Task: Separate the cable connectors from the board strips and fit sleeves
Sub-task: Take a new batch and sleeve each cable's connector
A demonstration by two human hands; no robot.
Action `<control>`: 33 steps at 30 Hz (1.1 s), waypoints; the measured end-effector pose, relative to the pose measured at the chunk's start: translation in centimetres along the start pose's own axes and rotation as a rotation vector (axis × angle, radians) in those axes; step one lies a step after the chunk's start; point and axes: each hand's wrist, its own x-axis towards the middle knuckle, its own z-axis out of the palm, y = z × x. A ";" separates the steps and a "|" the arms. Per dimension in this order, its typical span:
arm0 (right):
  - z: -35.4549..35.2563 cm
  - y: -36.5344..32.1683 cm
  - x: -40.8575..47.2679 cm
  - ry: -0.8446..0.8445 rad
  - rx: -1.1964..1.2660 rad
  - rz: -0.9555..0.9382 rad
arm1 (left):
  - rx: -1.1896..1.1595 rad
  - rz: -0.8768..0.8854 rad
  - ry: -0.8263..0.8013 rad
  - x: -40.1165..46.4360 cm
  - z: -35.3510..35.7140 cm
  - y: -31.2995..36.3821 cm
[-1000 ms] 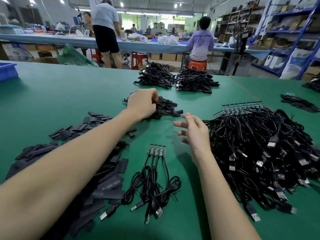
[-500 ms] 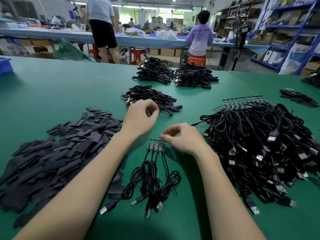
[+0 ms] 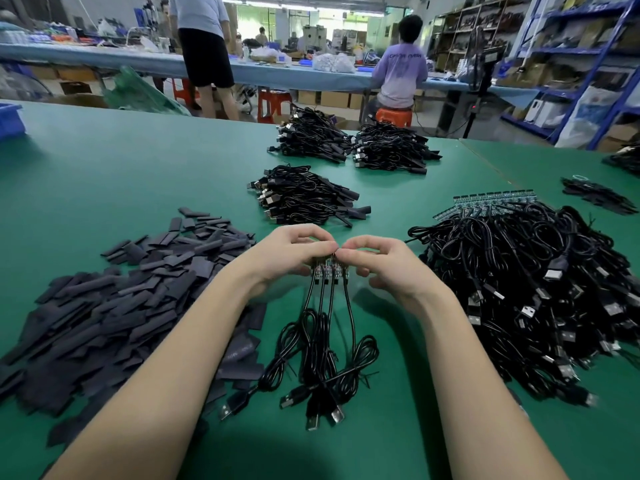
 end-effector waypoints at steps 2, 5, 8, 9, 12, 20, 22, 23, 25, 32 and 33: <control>0.4 0.2 0.0 0.013 0.080 0.041 | -0.106 -0.010 -0.009 0.0 0.1 -0.1; 0.8 0.1 0.1 -0.012 0.159 0.071 | -0.217 -0.026 -0.015 -0.2 0.4 -0.1; 0.9 0.3 0.4 -0.021 0.213 0.096 | -0.253 -0.054 -0.019 -0.2 0.6 -0.1; 1.0 0.3 0.5 -0.033 0.255 0.106 | -0.265 -0.061 -0.019 -0.2 0.7 0.0; 1.3 0.5 0.9 -0.085 0.442 0.148 | -0.350 -0.070 -0.036 -0.2 0.6 0.2; 1.1 0.2 0.9 -0.135 0.517 0.192 | -0.384 -0.112 -0.045 -0.2 0.8 0.3; 0.2 0.1 0.9 -0.002 0.454 0.188 | -0.097 -0.114 0.150 -0.1 0.6 0.0; -0.2 0.1 0.8 0.092 0.423 0.188 | 0.020 -0.103 0.203 0.0 0.3 -0.4; -0.7 0.2 0.9 0.227 0.364 0.175 | 0.199 -0.045 0.222 0.0 0.3 -0.8; 0.2 0.1 1.7 0.231 0.334 0.164 | 0.137 0.129 0.210 0.0 3.6 0.5; 0.3 0.1 1.7 0.223 0.339 0.160 | 0.048 0.096 0.155 0.0 4.0 0.6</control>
